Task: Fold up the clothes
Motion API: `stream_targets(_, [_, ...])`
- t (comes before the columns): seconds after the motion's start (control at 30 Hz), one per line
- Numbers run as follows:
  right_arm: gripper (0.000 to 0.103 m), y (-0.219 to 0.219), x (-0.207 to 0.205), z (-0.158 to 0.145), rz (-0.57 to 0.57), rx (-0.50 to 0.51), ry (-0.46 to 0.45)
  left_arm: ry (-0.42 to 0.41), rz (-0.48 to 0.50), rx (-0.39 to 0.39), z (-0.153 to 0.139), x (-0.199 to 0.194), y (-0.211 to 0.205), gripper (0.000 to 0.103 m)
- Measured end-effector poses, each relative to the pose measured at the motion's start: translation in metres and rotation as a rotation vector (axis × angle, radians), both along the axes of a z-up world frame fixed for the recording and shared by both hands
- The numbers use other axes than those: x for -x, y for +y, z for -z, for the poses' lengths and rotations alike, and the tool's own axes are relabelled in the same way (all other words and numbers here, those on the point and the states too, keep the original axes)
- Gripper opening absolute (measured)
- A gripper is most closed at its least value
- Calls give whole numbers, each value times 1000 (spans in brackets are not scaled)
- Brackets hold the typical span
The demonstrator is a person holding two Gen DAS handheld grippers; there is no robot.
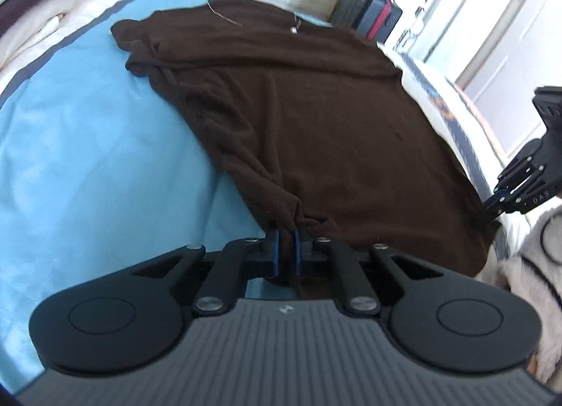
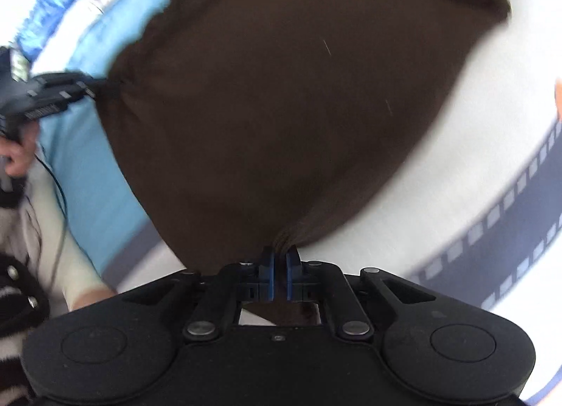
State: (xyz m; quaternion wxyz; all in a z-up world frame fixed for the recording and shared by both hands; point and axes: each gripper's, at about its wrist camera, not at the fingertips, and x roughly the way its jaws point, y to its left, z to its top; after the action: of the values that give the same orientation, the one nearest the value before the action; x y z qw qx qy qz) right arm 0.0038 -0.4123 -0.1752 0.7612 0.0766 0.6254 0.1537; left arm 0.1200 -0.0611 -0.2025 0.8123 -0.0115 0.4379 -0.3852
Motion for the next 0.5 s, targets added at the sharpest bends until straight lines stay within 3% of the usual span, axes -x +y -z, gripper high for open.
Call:
stream_targets(0.13, [9,-5,-11,-22,120,-174,-148,47,-43,44,8,-4,5,11])
stream_targets(0.17, [9,-6,-17,-26,155,-223,-170,63,-58,48,11,-5,4,17])
stream_targets(0.2, [9,-5,-26,-29,193,-264,-184,79,-73,53,14,-6,4,39])
stream_targets(0.23, [9,-4,-35,-30,226,-291,-195,94,-88,58,17,-7,3,52])
stream_targets(0.3, [9,0,-52,-31,275,-322,-211,88,-100,58,19,-5,-2,58])
stream_targets(0.37, [9,5,-63,-30,303,-338,-231,43,-109,38,18,0,-7,55])
stream_targets(0.43, [9,-2,-61,-27,344,-382,-267,-8,-119,7,19,5,-11,29])
stream_targets(0.47, [9,-8,-57,-22,373,-414,-278,-27,-127,-6,19,6,-12,20])
stream_targets(0.5, [9,-14,-53,-19,401,-432,-301,-32,-135,-9,18,6,-12,18])
